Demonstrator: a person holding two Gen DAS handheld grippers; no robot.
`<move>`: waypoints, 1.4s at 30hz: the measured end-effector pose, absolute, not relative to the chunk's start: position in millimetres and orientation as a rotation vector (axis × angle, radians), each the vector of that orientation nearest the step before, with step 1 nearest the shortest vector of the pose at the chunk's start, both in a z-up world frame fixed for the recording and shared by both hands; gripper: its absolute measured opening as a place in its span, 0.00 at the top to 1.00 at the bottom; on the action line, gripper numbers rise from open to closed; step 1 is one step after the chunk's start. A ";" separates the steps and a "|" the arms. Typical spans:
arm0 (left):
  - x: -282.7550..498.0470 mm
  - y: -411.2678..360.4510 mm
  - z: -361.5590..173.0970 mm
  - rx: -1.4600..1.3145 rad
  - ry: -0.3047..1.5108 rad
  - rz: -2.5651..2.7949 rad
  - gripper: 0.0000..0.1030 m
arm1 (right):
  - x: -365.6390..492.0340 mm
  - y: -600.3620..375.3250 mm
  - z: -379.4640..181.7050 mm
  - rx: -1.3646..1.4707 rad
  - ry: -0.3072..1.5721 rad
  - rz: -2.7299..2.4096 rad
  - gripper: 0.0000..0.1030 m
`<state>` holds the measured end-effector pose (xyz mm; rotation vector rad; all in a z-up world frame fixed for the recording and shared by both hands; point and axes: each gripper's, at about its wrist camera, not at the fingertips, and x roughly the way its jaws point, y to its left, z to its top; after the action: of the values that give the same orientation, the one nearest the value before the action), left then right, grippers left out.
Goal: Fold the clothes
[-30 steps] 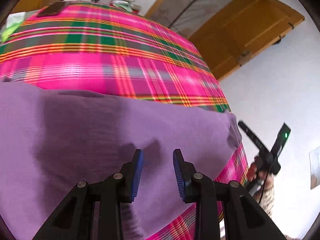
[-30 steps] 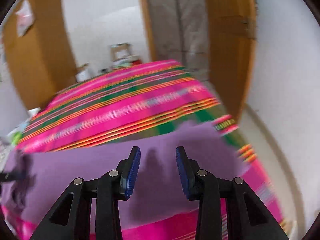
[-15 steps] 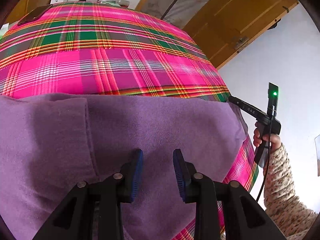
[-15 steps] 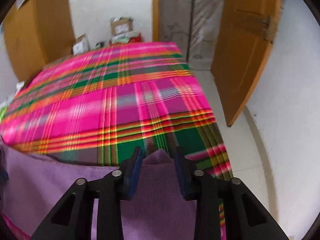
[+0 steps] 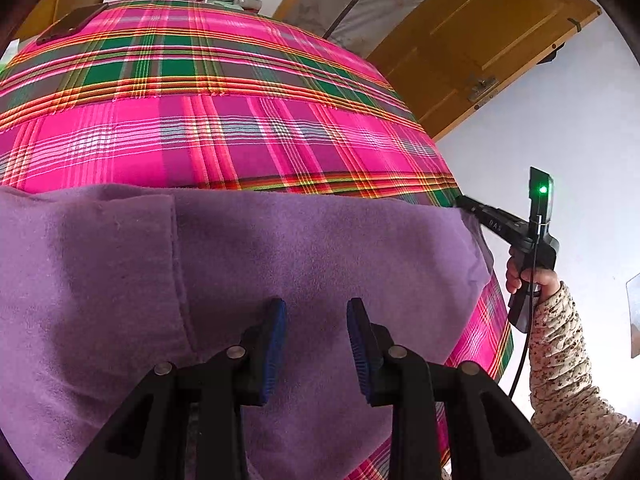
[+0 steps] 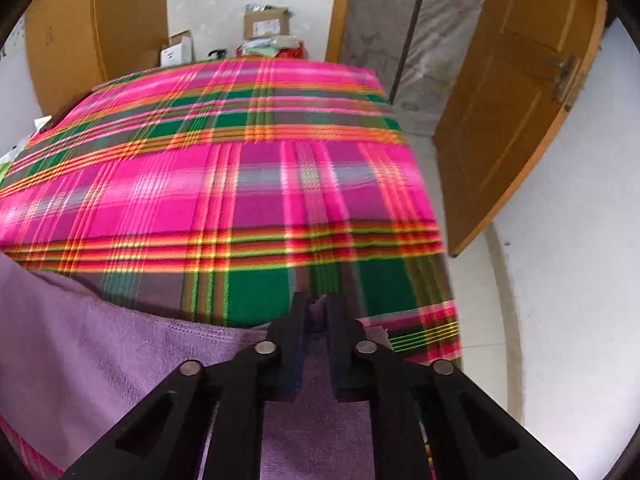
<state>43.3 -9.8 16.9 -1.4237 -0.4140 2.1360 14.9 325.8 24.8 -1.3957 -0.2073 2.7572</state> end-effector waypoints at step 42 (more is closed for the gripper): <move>52.7 35.8 30.2 -1.392 -0.257 2.155 0.67 | 46.8 382.5 24.8 -1.336 0.278 2.860 0.74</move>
<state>52.7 35.8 30.2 -1.3924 -0.2572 2.1547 46.8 382.5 24.8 -1.3355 0.2782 2.8602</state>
